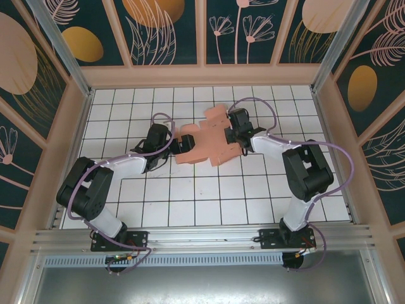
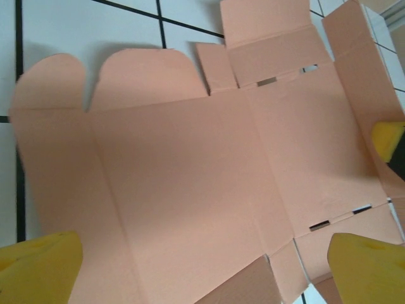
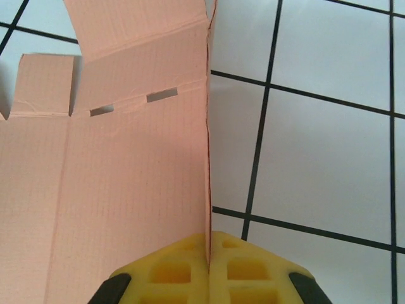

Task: Fold the paper box

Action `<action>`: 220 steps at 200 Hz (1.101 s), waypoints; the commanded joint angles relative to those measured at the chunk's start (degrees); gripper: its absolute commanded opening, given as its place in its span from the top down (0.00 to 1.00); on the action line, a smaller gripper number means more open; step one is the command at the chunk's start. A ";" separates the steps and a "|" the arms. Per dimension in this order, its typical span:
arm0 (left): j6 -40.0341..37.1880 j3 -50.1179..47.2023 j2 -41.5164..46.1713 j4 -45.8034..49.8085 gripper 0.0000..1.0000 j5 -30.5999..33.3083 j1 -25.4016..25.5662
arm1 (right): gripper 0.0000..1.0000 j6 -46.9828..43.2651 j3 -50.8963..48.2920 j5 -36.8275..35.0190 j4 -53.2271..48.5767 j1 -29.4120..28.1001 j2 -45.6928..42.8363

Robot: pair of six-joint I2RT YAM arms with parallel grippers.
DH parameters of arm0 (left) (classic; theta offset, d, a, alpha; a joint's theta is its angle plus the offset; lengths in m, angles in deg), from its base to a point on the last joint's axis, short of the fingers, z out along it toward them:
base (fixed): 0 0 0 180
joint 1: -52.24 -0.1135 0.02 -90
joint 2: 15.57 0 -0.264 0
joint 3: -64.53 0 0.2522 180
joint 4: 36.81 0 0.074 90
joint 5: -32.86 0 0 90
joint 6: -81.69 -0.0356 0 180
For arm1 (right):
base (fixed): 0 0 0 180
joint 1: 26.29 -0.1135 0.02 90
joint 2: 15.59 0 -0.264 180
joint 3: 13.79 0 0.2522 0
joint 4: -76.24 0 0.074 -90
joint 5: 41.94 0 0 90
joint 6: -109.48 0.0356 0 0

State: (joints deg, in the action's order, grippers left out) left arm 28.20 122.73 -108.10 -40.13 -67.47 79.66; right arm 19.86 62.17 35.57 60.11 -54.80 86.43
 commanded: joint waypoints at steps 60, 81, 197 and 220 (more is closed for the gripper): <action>2.64 1.80 -5.19 -4.43 0.01 -5.79 2.01 | 1.00 -0.15 -2.24 -2.29 -0.54 -1.37 -1.87; 4.24 3.16 -8.39 -4.58 0.01 -6.78 2.63 | 1.00 -1.57 -0.41 -6.80 -2.82 -2.25 0.06; 4.39 3.21 -4.91 -4.43 0.01 -3.35 2.89 | 1.00 -4.61 -6.40 -10.17 3.04 -3.96 -5.18; 4.53 4.56 -5.30 -3.89 0.01 -4.22 3.14 | 1.00 -1.94 -8.11 -0.44 5.12 -3.13 -7.45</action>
State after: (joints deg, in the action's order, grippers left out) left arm 32.07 124.98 -113.22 -43.40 -70.31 82.37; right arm 13.32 55.63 21.40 60.68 -58.91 83.24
